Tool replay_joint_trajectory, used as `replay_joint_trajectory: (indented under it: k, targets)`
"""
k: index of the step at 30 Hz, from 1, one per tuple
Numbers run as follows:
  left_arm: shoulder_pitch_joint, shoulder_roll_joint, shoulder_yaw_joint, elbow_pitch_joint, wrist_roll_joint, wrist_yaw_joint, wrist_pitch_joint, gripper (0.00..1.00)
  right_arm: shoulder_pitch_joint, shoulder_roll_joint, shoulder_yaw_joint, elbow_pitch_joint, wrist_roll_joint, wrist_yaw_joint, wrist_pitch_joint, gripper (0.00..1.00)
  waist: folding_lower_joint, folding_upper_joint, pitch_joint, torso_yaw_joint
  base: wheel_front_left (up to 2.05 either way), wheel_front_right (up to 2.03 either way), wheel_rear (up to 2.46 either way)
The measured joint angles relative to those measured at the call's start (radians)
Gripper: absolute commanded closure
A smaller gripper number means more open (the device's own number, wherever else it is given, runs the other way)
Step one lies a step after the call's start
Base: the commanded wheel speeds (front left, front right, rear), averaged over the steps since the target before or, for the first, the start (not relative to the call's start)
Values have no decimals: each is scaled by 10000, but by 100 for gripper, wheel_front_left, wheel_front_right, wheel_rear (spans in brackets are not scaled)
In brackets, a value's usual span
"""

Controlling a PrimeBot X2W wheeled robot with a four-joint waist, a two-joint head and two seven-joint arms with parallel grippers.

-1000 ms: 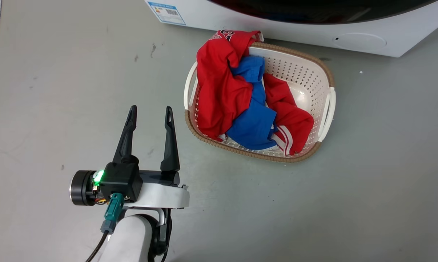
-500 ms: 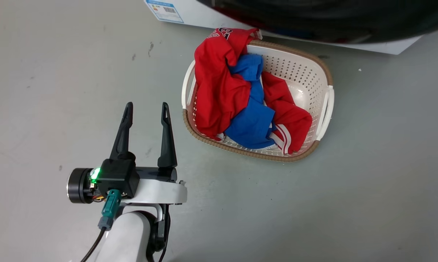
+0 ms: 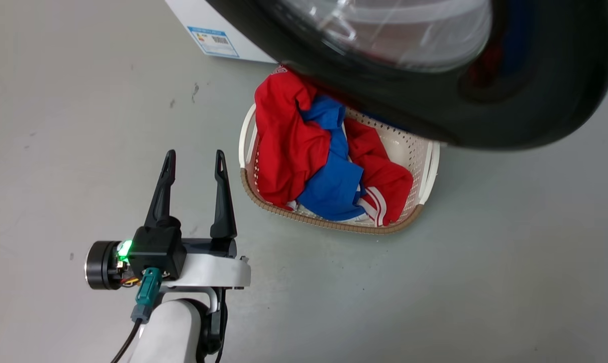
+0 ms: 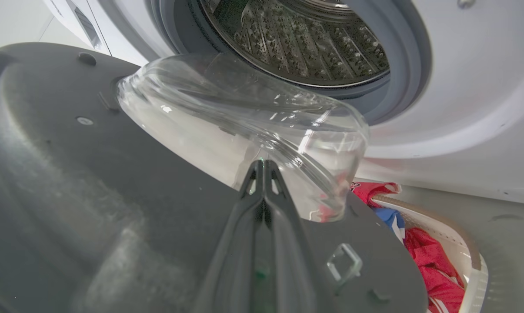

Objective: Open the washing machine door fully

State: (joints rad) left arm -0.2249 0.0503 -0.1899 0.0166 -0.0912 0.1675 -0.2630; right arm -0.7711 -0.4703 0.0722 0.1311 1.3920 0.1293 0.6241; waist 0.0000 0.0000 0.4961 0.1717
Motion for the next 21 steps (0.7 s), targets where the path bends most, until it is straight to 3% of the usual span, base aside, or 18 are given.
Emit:
replay_joint_trajectory:
  k: [21]
  targets:
    - [799, 0, 276, 146, 305, -96, 0, 0, 3603, 679, 1958, -2433, 464, -2, -610, 100, 0, 0, -1394, -312, 0, 0, 0]
